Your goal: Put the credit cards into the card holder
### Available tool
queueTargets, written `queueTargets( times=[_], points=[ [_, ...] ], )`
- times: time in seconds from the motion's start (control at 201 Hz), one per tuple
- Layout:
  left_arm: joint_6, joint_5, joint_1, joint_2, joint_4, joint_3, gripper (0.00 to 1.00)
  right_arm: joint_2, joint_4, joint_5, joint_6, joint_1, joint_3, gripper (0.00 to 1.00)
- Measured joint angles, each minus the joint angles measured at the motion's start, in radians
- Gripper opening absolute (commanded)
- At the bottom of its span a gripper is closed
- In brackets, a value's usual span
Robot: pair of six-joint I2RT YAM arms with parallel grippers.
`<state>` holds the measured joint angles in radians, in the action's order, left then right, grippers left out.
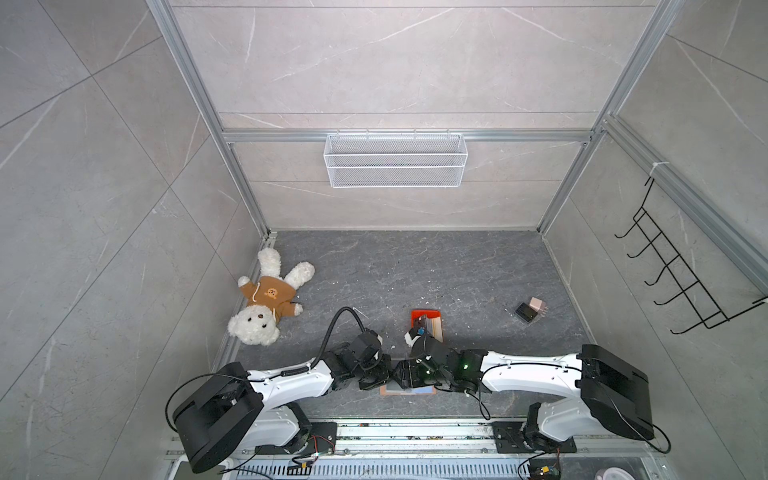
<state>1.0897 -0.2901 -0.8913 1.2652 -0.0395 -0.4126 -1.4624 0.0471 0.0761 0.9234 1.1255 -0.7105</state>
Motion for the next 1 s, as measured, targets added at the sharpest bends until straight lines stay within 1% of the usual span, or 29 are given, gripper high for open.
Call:
queueTargets(
  times=[0.333, 0.533, 0.707, 0.846, 0.916, 0.995],
  points=[
    [0.0, 0.0, 0.0, 0.016, -0.011, 0.0, 0.0, 0.021, 0.005, -0.002, 0.0, 0.004, 0.0, 0.69],
    [-0.002, 0.002, 0.008, 0.003, 0.026, 0.0, 0.0, 0.072, 0.094, -0.074, 0.01, 0.007, 0.0, 0.69],
    [-0.021, 0.01, 0.058, -0.11, 0.124, 0.0, 0.0, 0.139, 0.228, -0.169, 0.022, 0.007, 0.0, 0.69],
    [-0.045, 0.023, 0.098, -0.226, 0.18, 0.0, 0.03, 0.215, 0.316, -0.239, 0.022, 0.006, 0.0, 0.68],
    [-0.059, 0.027, 0.102, -0.252, 0.19, 0.0, 0.04, 0.241, 0.346, -0.264, 0.018, 0.005, -0.001, 0.68],
    [-0.075, 0.027, 0.102, -0.247, 0.193, -0.004, 0.06, 0.247, 0.374, -0.276, 0.003, -0.008, -0.006, 0.69]
  ],
)
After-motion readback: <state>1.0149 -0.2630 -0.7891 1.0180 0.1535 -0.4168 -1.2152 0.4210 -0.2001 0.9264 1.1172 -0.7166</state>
